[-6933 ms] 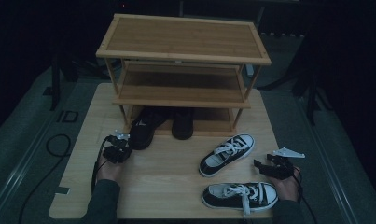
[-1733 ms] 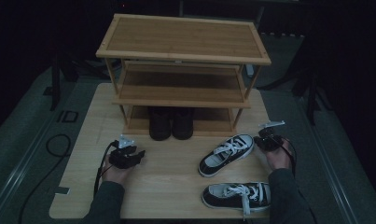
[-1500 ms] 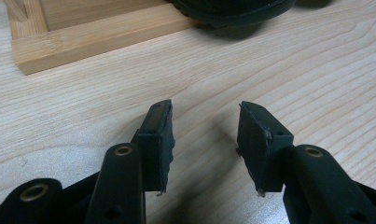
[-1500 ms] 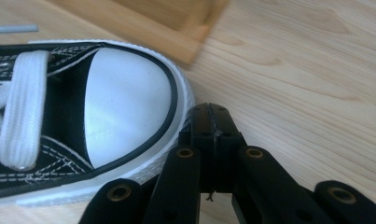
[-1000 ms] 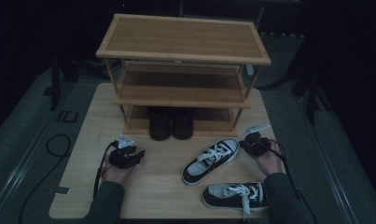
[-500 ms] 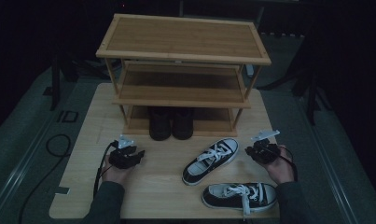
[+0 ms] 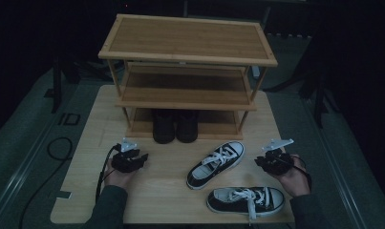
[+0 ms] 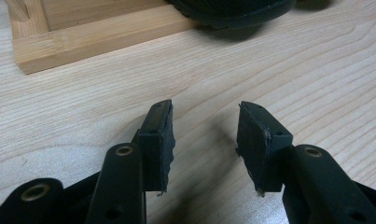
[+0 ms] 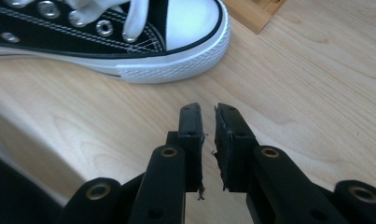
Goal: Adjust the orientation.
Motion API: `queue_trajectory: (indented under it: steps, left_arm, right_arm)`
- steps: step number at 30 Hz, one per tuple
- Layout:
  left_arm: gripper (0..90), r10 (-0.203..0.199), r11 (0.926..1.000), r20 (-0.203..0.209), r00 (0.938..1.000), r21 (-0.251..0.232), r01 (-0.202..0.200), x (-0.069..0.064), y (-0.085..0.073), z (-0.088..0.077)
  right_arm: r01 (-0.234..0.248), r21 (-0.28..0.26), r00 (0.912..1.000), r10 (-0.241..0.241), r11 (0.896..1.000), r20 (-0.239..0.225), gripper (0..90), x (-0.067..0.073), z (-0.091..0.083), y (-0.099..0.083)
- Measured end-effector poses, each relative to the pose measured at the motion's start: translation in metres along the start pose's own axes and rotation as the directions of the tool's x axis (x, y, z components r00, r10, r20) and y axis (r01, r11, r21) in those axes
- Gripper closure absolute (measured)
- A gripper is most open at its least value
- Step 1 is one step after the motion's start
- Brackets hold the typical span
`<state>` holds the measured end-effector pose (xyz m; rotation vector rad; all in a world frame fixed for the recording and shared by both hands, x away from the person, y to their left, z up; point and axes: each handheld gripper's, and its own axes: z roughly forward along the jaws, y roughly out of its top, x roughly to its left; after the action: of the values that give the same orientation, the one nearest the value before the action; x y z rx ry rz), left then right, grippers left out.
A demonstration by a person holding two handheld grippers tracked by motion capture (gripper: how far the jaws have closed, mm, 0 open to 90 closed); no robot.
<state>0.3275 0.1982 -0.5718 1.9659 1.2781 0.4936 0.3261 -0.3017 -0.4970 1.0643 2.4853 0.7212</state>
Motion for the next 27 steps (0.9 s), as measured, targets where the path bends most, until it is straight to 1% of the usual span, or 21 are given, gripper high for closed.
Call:
queue_trajectory:
  steps: [4, 8, 9, 14, 17, 24, 27]
  left_arm:
    - [56.1, 0.000, 1.0000, 0.000, 1.0000, -0.002, 0.000, 0.000, 0.000, 0.000]
    - [56.1, -0.002, 1.0000, 0.003, 1.0000, -0.002, 0.002, 0.000, 0.000, 0.000]
    - [56.1, 0.000, 1.0000, 0.004, 1.0000, -0.002, 0.000, 0.000, 0.000, 0.000]
    - [56.1, 0.001, 1.0000, 0.004, 1.0000, -0.002, -0.001, 0.000, 0.000, 0.000]
    - [56.1, 0.001, 1.0000, 0.005, 1.0000, -0.002, -0.001, 0.000, 0.000, 0.000]
    - [56.1, 0.001, 1.0000, 0.006, 1.0000, -0.002, -0.001, 0.001, 0.000, 0.000]
    - [56.1, 0.003, 1.0000, 0.005, 1.0000, -0.003, -0.003, 0.000, -0.001, 0.000]
  right_arm:
    - [0.001, -0.001, 1.0000, -0.001, 1.000, -0.003, 80.8, 0.003, -0.007, -0.004]
    - [0.001, 0.003, 0.9999, -0.001, 1.000, -0.015, 80.9, 0.004, -0.010, -0.011]
    - [-0.003, 0.005, 0.9998, 0.003, 1.000, -0.019, 80.8, 0.005, -0.011, -0.012]
    - [0.014, 0.013, 0.9991, -0.014, 1.000, -0.040, 80.7, 0.008, -0.013, -0.018]
    - [0.014, 0.017, 0.9983, -0.013, 1.000, -0.056, 80.5, 0.010, -0.016, -0.020]
    - [0.026, 0.010, 0.9966, -0.025, 1.000, -0.079, 79.6, 0.013, -0.024, -0.023]
    - [0.029, 0.011, 0.9949, -0.027, 1.000, -0.097, 78.4, 0.015, -0.028, -0.027]
